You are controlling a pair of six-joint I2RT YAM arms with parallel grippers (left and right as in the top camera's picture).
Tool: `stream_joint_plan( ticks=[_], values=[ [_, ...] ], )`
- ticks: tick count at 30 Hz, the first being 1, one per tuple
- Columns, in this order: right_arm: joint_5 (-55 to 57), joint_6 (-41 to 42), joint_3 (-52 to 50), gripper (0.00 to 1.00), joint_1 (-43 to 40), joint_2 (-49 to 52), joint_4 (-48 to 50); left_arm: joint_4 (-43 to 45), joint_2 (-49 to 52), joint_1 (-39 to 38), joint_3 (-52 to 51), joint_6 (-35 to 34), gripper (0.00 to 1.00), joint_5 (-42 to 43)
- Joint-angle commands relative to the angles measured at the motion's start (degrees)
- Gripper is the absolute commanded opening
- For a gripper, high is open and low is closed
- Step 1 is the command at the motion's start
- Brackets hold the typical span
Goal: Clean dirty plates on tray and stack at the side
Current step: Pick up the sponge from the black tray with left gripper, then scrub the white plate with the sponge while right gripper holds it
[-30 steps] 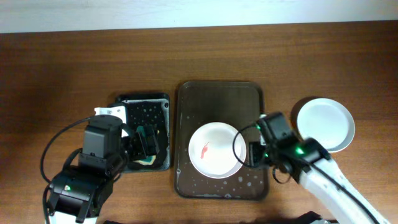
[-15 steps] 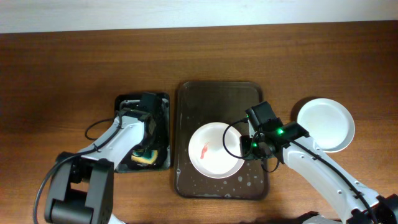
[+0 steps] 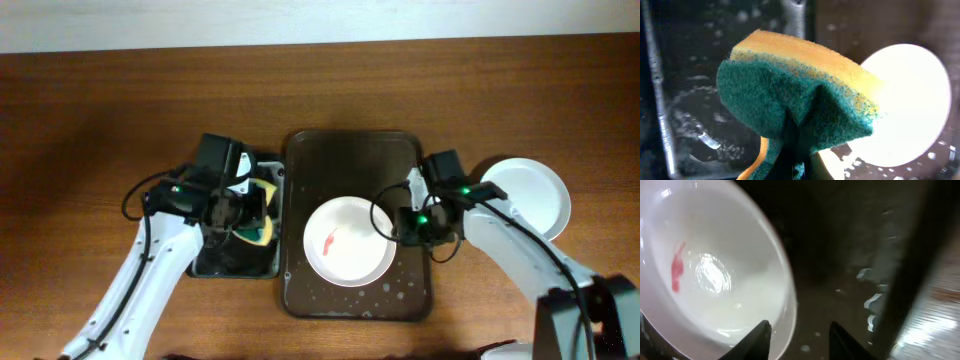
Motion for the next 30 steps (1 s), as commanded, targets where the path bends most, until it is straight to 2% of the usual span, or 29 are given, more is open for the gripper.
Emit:
stream_joint_plan(
  ticks=[1,4,8,14,16,18,20,25,27,29,30],
  values=[
    [0.2,1.6,0.8,0.32,1.1,6.3,3.9,1.3,-0.6,-3.5,1.0,-2.7,0.00,4.7],
    [1.3,1.7,0.8,0.04,1.0,9.0,5.6,4.1,0.5,-8.6,0.9,-8.0,0.00,4.6],
    [6.2,9.3,0.8,0.04,1.1,8.8,5.1,11.1,8.4,-15.7,0.9,-17.5,0.00,6.0],
    [6.2,9.3,0.8,0.04,1.1,8.8,4.0,27.3,28.1,-24.1,0.9,-29.7,0.00,15.1],
    [6.2,9.2,0.8,0.04,1.1,8.8,3.5,26.4,32.5,-24.1,0.9,-29.6,0.00,12.4],
    [6.2,9.2,0.8,0.04,1.1,8.8,3.1,20.4,33.3,-23.0,0.9,-29.3,0.00,0.6],
    [6.2,9.3,0.8,0.04,1.1,8.8,3.1,12.4,33.2,-21.7,1.7,-28.9,0.00,-15.0],
    [6.6,9.3,0.8,0.04,1.1,8.8,3.1,4.1,33.2,-20.2,4.2,-26.8,0.00,-31.5],
    [6.9,9.2,0.8,0.04,1.1,8.8,3.0,1.8,33.2,-20.3,5.9,-26.8,0.00,-33.1],
    [6.9,9.2,0.8,0.04,1.1,8.8,3.0,3.7,33.2,-20.3,6.8,-26.8,0.00,-26.7],
    [7.1,9.2,0.8,0.04,1.1,8.8,3.0,6.2,33.3,-20.3,6.8,-26.7,0.00,-19.5]
  ],
)
